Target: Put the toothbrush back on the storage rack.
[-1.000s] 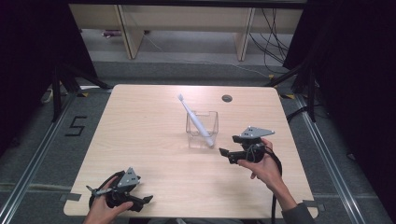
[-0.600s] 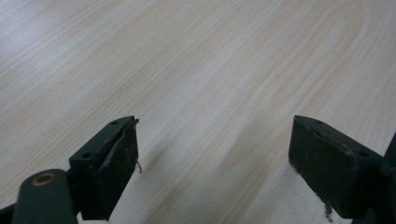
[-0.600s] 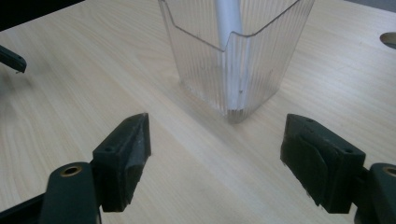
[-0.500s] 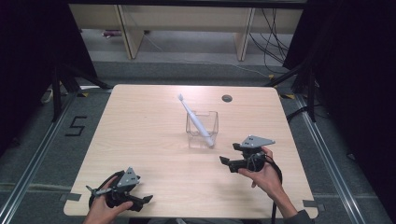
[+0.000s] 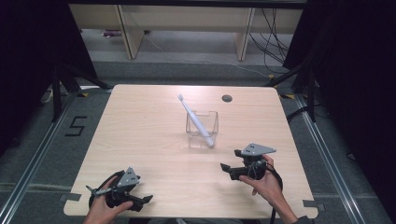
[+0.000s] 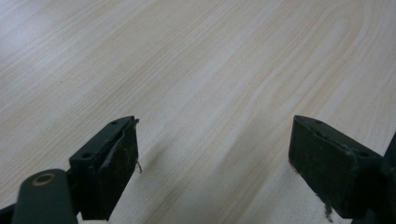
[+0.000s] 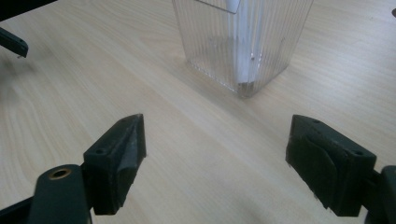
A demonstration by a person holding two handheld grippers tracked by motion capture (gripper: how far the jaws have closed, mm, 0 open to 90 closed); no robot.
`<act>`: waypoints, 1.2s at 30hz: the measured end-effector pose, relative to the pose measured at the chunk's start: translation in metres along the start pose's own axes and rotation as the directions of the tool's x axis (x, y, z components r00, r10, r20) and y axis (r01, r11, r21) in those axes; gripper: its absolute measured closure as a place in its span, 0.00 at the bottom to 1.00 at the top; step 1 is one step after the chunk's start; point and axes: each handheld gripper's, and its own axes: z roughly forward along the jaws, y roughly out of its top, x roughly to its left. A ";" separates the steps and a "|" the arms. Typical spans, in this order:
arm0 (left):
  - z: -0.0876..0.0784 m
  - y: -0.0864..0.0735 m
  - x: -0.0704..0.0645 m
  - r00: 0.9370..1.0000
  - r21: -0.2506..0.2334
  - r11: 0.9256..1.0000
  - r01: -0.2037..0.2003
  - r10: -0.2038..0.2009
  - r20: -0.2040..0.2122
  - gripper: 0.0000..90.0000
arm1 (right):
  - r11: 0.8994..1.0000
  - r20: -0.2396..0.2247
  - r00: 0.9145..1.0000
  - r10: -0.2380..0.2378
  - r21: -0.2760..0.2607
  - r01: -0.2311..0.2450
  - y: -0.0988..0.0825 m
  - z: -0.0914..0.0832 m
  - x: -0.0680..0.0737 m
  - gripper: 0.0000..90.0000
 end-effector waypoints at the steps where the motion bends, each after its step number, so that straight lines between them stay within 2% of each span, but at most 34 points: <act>1: 0.000 0.000 0.000 1.000 0.001 1.000 0.001 -0.001 0.001 0.17 | 1.000 0.006 1.000 -0.005 0.002 0.005 -0.001 -0.001 0.000 0.23; 2: 0.000 0.000 0.000 1.000 0.002 1.000 0.000 0.000 0.001 0.17 | 1.000 -0.005 1.000 0.015 0.014 -0.015 -0.003 -0.002 0.002 0.23; 3: 0.001 0.000 -0.001 1.000 -0.007 1.000 0.006 -0.006 0.008 0.17 | 1.000 0.004 1.000 -0.013 0.006 0.013 -0.004 -0.003 0.001 0.23; 4: 0.000 0.000 0.000 1.000 0.004 1.000 -0.008 0.008 0.000 0.17 | 1.000 0.015 1.000 -0.013 0.003 0.013 -0.005 -0.004 0.002 0.23; 5: 0.000 0.000 0.000 1.000 0.003 1.000 0.002 -0.002 0.000 0.17 | 1.000 -0.002 1.000 0.016 0.021 -0.016 -0.006 -0.005 0.005 0.23; 9: 0.000 0.000 0.000 1.000 0.002 1.000 0.000 0.000 0.000 0.17 | 1.000 0.015 1.000 -0.027 0.016 0.026 -0.009 -0.007 0.006 0.22; 11: 0.000 0.000 0.000 1.000 0.002 1.000 -0.001 0.001 0.000 0.17 | 1.000 -0.007 1.000 -0.011 0.026 0.012 -0.011 -0.007 0.007 0.23; 12: 0.000 0.000 0.000 1.000 0.002 1.000 -0.004 0.004 0.000 0.17 | 1.000 0.005 1.000 -0.001 0.028 0.001 -0.012 -0.008 0.009 0.23; 13: 0.000 0.000 -0.001 1.000 0.002 1.000 0.001 -0.001 -0.001 0.17 | 1.000 0.008 1.000 -0.010 0.030 0.009 -0.013 -0.009 0.008 0.23; 14: 0.000 0.000 0.000 1.000 0.002 1.000 -0.006 0.006 0.000 0.17 | 0.999 0.004 1.000 0.006 0.039 -0.007 -0.014 -0.009 0.009 0.22; 16: 0.000 0.000 0.000 1.000 0.001 1.000 -0.001 0.001 -0.001 0.17 | 0.999 -0.004 1.000 -0.019 0.040 0.019 -0.017 -0.009 0.007 0.22; 17: 0.000 0.000 0.000 1.000 0.001 1.000 -0.002 0.002 -0.001 0.17 | 0.999 -0.006 1.000 -0.003 0.048 0.003 -0.018 -0.010 0.008 0.21; 18: 0.000 0.000 0.000 1.000 0.002 1.000 0.000 0.000 0.000 0.17 | 0.999 -0.011 1.000 -0.013 0.046 0.014 -0.019 -0.010 0.008 0.20; 19: 0.000 0.000 0.000 1.000 0.003 1.000 0.000 0.000 0.000 0.17 | 0.999 -0.014 1.000 0.010 0.052 -0.009 -0.020 -0.012 0.010 0.19; 20: 0.001 0.000 0.000 1.000 -0.002 1.000 0.005 -0.005 0.004 0.17 | 0.999 -0.021 1.000 -0.016 0.042 0.017 -0.021 -0.012 0.008 0.19; 22: 0.000 0.000 0.000 1.000 0.002 1.000 -0.005 0.005 0.001 0.17 | 0.999 -0.021 1.000 -0.007 0.051 0.008 -0.023 -0.014 0.009 0.18; 24: 0.000 0.000 0.000 1.000 0.002 1.000 -0.005 0.005 -0.002 0.17 | 0.998 -0.017 0.999 -0.031 0.048 0.032 -0.026 -0.016 0.009 0.18; 26: 0.000 0.000 0.000 1.000 0.004 1.000 -0.006 0.006 -0.002 0.17 | 0.999 -0.019 1.000 -0.017 0.049 0.018 -0.027 -0.017 0.010 0.18; 27: 0.000 0.000 0.000 1.000 0.002 1.000 -0.001 0.001 0.000 0.17 | 0.998 -0.019 0.999 -0.031 0.050 0.032 -0.028 -0.017 0.009 0.18; 28: 0.000 0.000 0.000 1.000 0.001 1.000 -0.001 0.001 -0.001 0.17 | 0.998 -0.011 1.000 -0.001 0.057 0.002 -0.031 -0.018 0.010 0.18; 29: 0.000 0.000 0.000 1.000 0.001 1.000 -0.001 0.001 -0.001 0.17 | 0.998 -0.011 1.000 -0.001 0.057 0.002 -0.031 -0.018 0.010 0.18; 30: 0.000 0.000 0.000 1.000 0.002 1.000 -0.006 0.006 -0.001 0.17 | 0.998 0.000 1.000 -0.030 0.056 0.030 -0.032 -0.019 0.008 0.18; 31: 0.000 0.000 0.000 1.000 0.002 1.000 -0.006 0.006 -0.001 0.17 | 0.998 0.008 0.999 -0.037 0.051 0.036 -0.033 -0.019 0.008 0.18; 32: 0.000 0.000 0.000 1.000 0.002 1.000 -0.005 0.005 -0.001 0.17 | 0.998 0.008 0.999 -0.037 0.051 0.036 -0.033 -0.019 0.008 0.18; 33: 0.000 0.000 0.000 1.000 0.002 1.000 -0.005 0.005 -0.001 0.17 | 0.998 0.004 1.000 -0.018 0.060 0.017 -0.034 -0.019 0.010 0.18; 34: 0.000 0.000 0.000 1.000 0.002 1.000 -0.005 0.005 -0.001 0.17 | 0.998 -0.007 0.999 -0.038 0.056 0.038 -0.035 -0.019 0.008 0.18; 36: 0.000 0.000 0.000 1.000 0.000 1.000 -0.001 0.001 0.000 0.17 | 0.997 -0.003 0.999 -0.039 0.059 0.039 -0.036 -0.020 0.009 0.18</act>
